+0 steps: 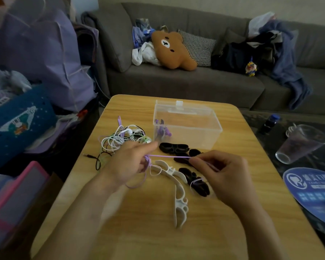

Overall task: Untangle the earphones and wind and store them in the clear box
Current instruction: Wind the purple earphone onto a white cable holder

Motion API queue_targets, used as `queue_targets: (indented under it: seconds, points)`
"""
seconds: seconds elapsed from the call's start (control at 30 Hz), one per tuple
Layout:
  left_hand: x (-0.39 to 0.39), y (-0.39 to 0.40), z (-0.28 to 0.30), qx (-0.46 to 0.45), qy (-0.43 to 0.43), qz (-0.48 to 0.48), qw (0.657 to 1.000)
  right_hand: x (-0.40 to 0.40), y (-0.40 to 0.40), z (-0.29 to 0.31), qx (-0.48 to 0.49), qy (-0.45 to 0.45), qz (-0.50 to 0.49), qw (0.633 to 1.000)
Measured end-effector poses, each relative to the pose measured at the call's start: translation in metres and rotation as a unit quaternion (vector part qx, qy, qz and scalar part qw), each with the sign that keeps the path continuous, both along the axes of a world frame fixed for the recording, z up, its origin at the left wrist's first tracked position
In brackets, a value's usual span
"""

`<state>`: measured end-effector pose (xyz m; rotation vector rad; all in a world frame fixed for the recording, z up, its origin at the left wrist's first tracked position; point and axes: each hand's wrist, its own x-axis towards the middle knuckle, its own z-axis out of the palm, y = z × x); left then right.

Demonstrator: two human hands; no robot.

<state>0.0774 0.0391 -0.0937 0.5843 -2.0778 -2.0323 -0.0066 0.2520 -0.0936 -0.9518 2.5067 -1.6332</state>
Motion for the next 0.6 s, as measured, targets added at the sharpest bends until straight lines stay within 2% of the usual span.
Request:
queue_targets:
  seconds: [0.13, 0.2, 0.27, 0.33, 0.43, 0.53, 0.6]
  points:
    - [0.005, -0.009, 0.009, 0.182, 0.053, -0.020, 0.982, -0.015, 0.014, 0.000, 0.067, -0.015, -0.008, 0.998]
    - [0.004, -0.010, 0.009, 0.263, 0.095, 0.012, 0.960, -0.022, 0.022, 0.003, 0.146, -0.031, 0.007, 0.989]
    - [0.001, -0.014, 0.004, 0.301, 0.120, 0.054, 0.944, -0.028, 0.031, 0.007, 0.196, -0.051, -0.008, 0.979]
    - [-0.001, -0.020, -0.001, 0.309, 0.124, 0.110, 0.937, -0.033, 0.043, 0.008, 0.197, -0.043, -0.058, 0.978]
    - [-0.003, -0.023, -0.007, 0.266, 0.104, 0.155, 0.946, -0.038, 0.057, 0.001, 0.166, -0.016, -0.148, 0.975]
    - [-0.003, -0.016, -0.010, 0.212, 0.075, 0.131, 0.965, -0.043, 0.061, -0.009, 0.183, -0.033, -0.161, 0.969]
    - [-0.003, -0.007, -0.012, 0.188, 0.040, 0.099, 0.976, -0.043, 0.054, -0.011, 0.180, -0.013, -0.155, 0.971]
